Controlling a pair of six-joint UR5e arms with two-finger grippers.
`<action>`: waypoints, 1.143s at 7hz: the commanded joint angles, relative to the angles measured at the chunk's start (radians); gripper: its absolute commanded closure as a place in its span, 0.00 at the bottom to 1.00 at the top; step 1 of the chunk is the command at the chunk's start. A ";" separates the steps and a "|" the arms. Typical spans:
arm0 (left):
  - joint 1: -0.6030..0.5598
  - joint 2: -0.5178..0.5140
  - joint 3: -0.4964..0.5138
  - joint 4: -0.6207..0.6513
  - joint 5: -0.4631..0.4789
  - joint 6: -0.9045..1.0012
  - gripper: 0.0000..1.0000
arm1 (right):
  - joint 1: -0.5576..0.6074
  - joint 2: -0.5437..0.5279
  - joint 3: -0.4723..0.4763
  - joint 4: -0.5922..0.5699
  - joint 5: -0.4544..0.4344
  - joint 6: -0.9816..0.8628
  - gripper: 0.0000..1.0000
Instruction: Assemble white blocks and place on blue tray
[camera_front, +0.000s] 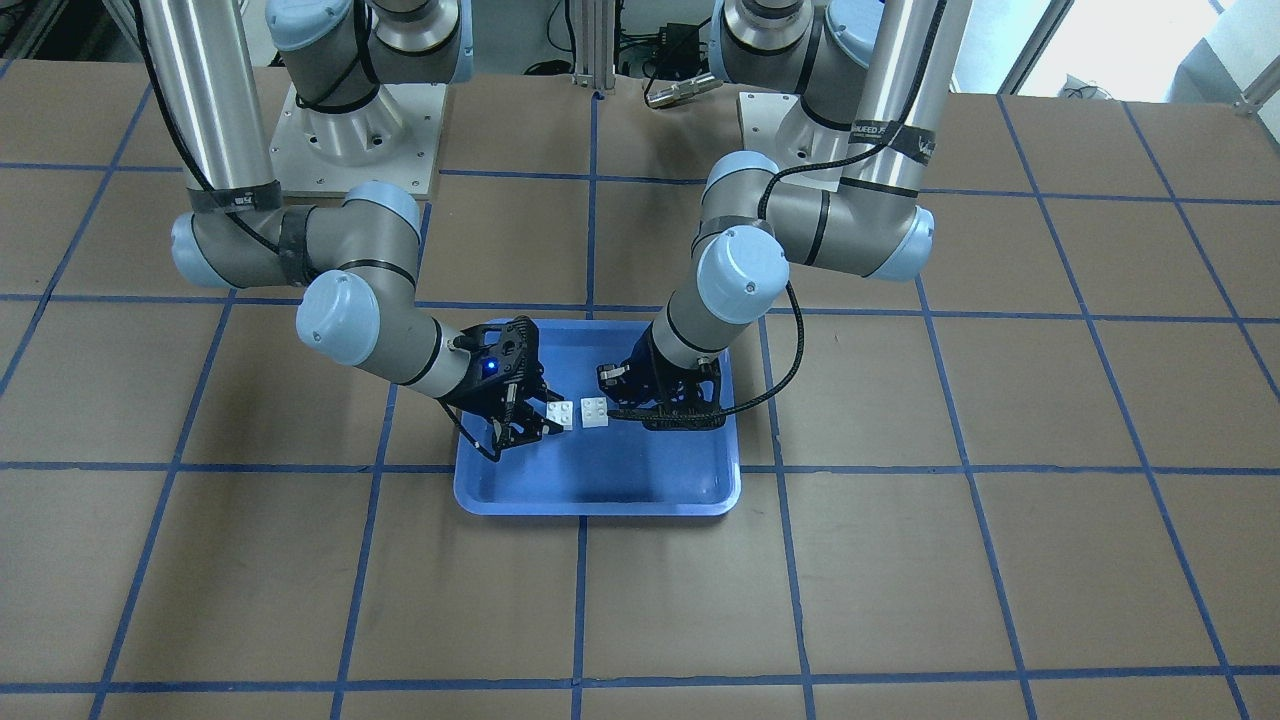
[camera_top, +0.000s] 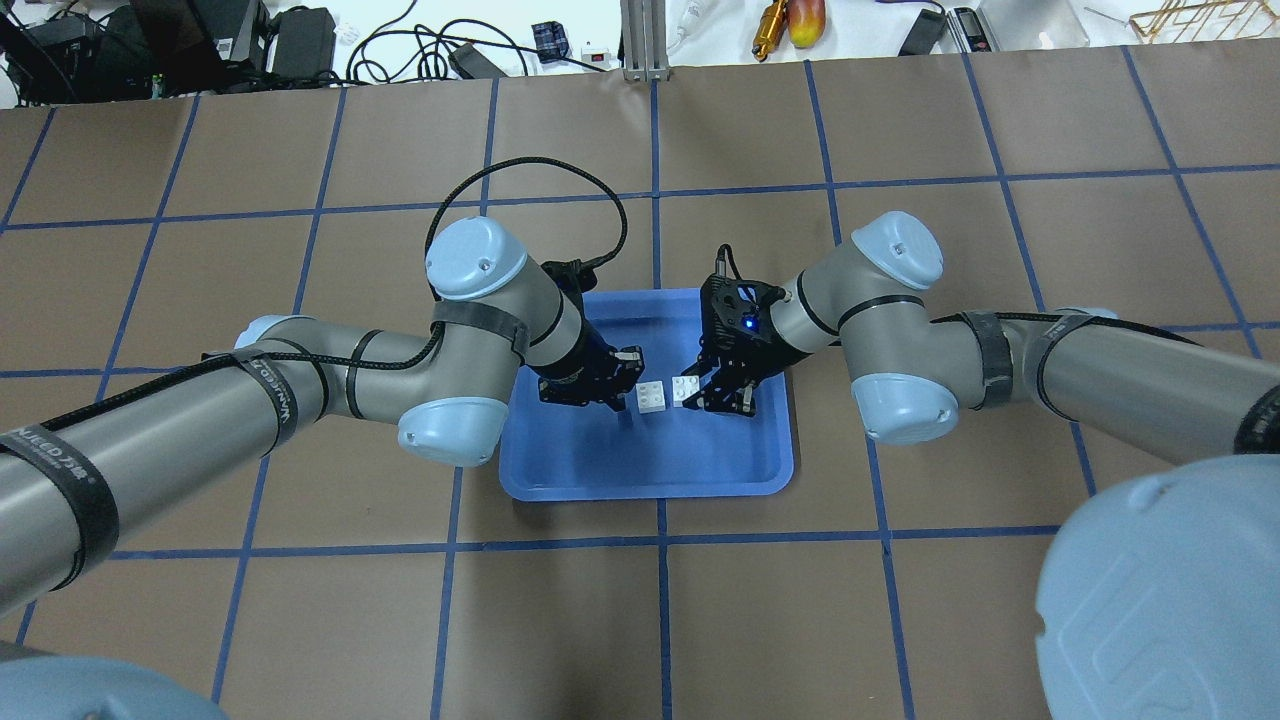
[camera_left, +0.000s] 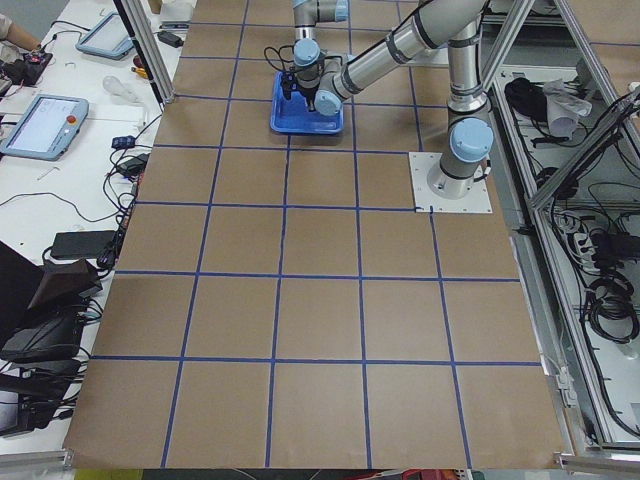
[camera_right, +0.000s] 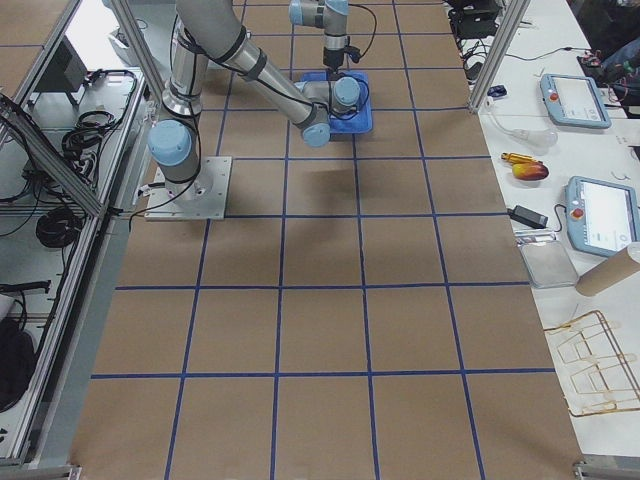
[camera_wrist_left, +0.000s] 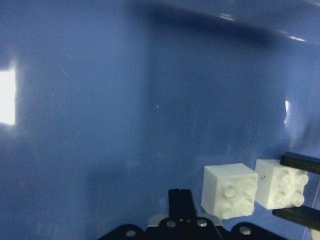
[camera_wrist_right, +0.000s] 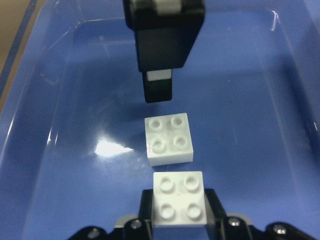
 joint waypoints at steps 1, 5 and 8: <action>0.000 0.000 -0.004 0.001 0.000 0.000 1.00 | 0.006 0.000 0.000 0.000 0.002 -0.002 1.00; -0.002 -0.002 -0.003 0.001 -0.002 0.000 1.00 | 0.034 0.002 0.002 -0.005 0.000 0.005 0.40; -0.002 -0.002 -0.001 0.001 -0.002 -0.001 1.00 | 0.032 -0.005 -0.005 0.003 0.005 0.105 0.02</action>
